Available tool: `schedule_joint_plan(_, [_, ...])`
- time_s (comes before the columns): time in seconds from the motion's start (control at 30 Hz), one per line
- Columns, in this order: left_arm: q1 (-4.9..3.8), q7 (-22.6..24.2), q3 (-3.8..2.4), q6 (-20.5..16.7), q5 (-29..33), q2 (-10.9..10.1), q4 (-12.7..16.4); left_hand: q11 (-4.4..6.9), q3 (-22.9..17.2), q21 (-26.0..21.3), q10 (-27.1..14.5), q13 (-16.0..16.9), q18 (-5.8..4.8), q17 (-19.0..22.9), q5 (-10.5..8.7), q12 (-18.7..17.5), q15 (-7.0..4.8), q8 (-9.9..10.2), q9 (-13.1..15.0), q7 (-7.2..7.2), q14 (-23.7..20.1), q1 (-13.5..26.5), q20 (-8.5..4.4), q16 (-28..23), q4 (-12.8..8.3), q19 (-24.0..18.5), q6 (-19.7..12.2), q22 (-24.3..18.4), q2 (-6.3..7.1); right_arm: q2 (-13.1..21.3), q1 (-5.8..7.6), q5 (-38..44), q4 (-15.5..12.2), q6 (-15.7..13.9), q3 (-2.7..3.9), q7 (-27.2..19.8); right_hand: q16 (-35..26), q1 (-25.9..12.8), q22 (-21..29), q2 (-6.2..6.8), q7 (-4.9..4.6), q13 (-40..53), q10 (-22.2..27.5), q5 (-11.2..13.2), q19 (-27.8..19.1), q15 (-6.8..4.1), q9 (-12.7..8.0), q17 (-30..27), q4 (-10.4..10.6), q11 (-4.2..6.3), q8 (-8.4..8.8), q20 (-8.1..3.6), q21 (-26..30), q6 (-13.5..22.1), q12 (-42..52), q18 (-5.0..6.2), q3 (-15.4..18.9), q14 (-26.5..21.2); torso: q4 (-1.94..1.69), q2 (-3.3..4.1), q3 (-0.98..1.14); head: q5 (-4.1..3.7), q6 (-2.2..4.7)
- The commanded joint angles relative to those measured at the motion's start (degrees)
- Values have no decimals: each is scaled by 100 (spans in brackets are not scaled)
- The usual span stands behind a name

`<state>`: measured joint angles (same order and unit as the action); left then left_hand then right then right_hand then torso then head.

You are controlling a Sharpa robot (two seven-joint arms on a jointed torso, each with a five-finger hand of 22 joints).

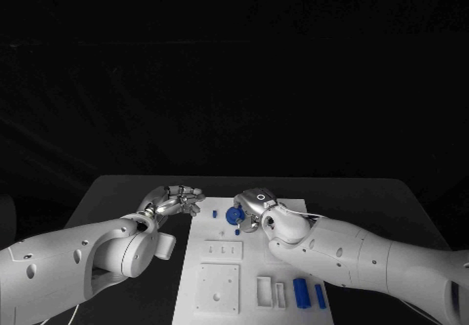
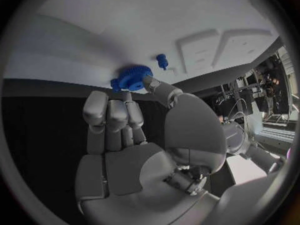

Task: Assemble the parts on the task board

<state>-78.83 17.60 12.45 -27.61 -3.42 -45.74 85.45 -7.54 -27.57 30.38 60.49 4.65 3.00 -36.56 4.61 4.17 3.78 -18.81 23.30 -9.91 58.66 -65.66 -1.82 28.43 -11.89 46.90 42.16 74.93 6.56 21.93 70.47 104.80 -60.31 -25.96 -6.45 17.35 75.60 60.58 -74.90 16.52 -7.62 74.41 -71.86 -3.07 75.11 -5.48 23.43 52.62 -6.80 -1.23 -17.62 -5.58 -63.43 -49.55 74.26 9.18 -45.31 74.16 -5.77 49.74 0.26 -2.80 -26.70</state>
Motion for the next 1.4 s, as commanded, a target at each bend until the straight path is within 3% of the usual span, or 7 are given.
schedule_joint_plan(0.03, [-6, 35, -6, 49, -18, 5, 13, -28, -26, 28, -10, -8, 93, -5, -11, -22, -11, 28, -8, -31, 21, 75, -22, -18, -1, -23, 8, 84, -2, 4, -3, -100, -2, 68, -4, -81, -38, 38, -41, 30, -14, -17, 45, -15, -6, 50, -18, 9, -39, -6, 50, -37, 23, 74, -45, 582, 10, 4, 5, -1, -1, 4, 5])
schedule_joint_plan(0.3, [-6, 32, -6, 47, -18, 9, 9, -29, -28, 29, -11, -8, 93, -6, -11, -23, -11, 29, -9, -33, 22, 78, -21, -18, -2, -23, 7, 84, -1, 28, -3, -229, -39, 92, -4, -118, -63, 51, -45, 16, 38, 4, 17, -146, -4, 6, -55, 34, -63, 43, 134, -25, 29, 260, -35, 582, 16, 15, 2, 0, 1, 2, 6])
schedule_joint_plan(0.6, [-6, 29, -6, 46, -18, 3, 3, -32, -40, 31, -13, -10, 95, -7, -10, -24, -12, 30, -10, -37, 22, 69, -23, -18, -12, -22, 4, 84, -10, 100, -3, -566, -30, 373, -4, -216, -87, 15, -52, -58, 59, 26, -7, -731, 8, -15, -36, 74, -39, 63, 98, -25, 26, 258, -27, 582, 1, 27, 6, 2, 4, -4, 9])
schedule_joint_plan(1.0, [-6, 28, -6, 41, -18, -8, 9, -37, -46, 32, -15, -11, 95, -9, -7, -25, -12, 33, -12, -45, 23, 75, -22, -18, -14, -22, 0, 84, -16, 233, -2, -713, -69, 382, -4, -246, -106, -23, -67, -389, 72, 67, -39, -1373, 4, -29, -4, 125, -108, 77, 36, -35, 18, 222, 0, 582, -9, 34, 14, -1, 11, 9, 2])
schedule_joint_plan(1.2, [-6, 31, -6, 38, -18, -23, 12, -38, -50, 33, -15, -11, 95, -10, -4, -25, -12, 33, -12, -47, 23, 75, -22, -18, -15, -22, -1, 84, -19, 382, -1, -761, -212, 6, -3, -270, -113, -43, -75, -498, 64, 69, -35, -1564, -4, -23, 2, 146, -202, 70, 23, -36, 11, 216, -5, 582, -26, 34, 15, -2, 10, 7, 15])
schedule_joint_plan(1.3, [-6, 37, -6, 44, -18, -40, 15, -38, -51, 33, -16, -11, 95, -10, -4, -25, -12, 33, -12, -47, 23, 75, -22, -18, -16, -22, -1, 84, -19, 535, 3, -1011, -355, -382, 18, -443, -117, -79, -73, -439, 54, 82, -56, -1358, 15, -16, 6, 158, -215, 61, 12, -44, 4, 203, 8, 582, -6, 39, 20, -2, 12, 6, 16])
schedule_joint_plan(1.4, [-6, 53, -6, 50, -18, -62, 9, -41, -51, 34, -16, -12, 95, -10, -4, -25, -11, 34, -12, -50, 23, 79, -22, -18, -17, -23, -2, 84, -16, 745, 17, -1378, -564, -640, 128, -757, -122, -97, -68, -314, 37, 80, -56, -1133, 33, -2, 9, 168, -203, 46, 2, -58, 2, 189, 4, 582, 16, 44, 31, -8, 12, 7, 31])
